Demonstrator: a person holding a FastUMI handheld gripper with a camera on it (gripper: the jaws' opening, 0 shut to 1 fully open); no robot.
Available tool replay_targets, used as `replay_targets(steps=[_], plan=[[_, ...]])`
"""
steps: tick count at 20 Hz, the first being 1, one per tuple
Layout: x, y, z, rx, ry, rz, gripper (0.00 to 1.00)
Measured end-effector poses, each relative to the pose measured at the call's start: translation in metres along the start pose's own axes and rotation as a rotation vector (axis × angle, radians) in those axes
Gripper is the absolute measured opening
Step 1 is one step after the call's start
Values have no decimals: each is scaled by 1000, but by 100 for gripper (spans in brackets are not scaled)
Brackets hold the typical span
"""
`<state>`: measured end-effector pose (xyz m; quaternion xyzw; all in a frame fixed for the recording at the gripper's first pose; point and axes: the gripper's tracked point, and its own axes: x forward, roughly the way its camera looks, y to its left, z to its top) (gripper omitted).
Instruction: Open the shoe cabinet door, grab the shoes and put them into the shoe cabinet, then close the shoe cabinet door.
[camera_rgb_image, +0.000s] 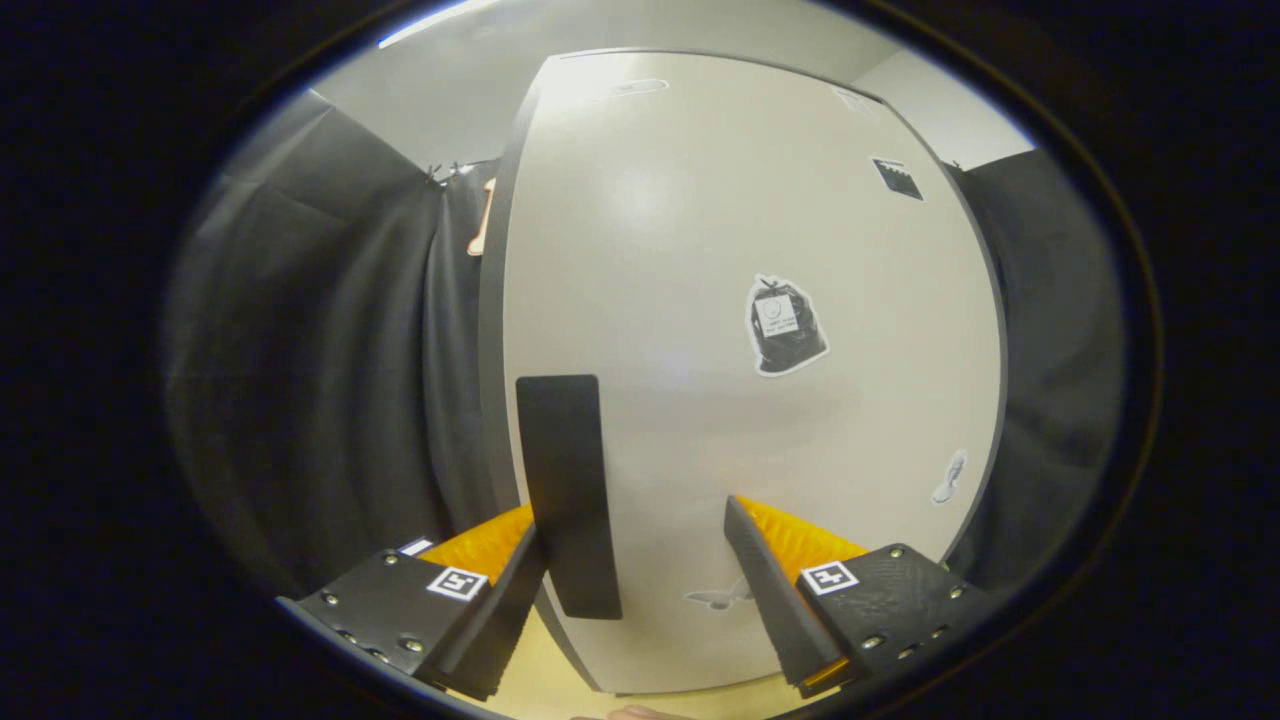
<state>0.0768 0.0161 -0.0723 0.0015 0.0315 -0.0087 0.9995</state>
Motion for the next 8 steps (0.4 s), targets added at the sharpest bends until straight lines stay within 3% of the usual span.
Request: replay_targets(steps=[8], plan=[[4, 0, -3, 3, 2, -15, 98]])
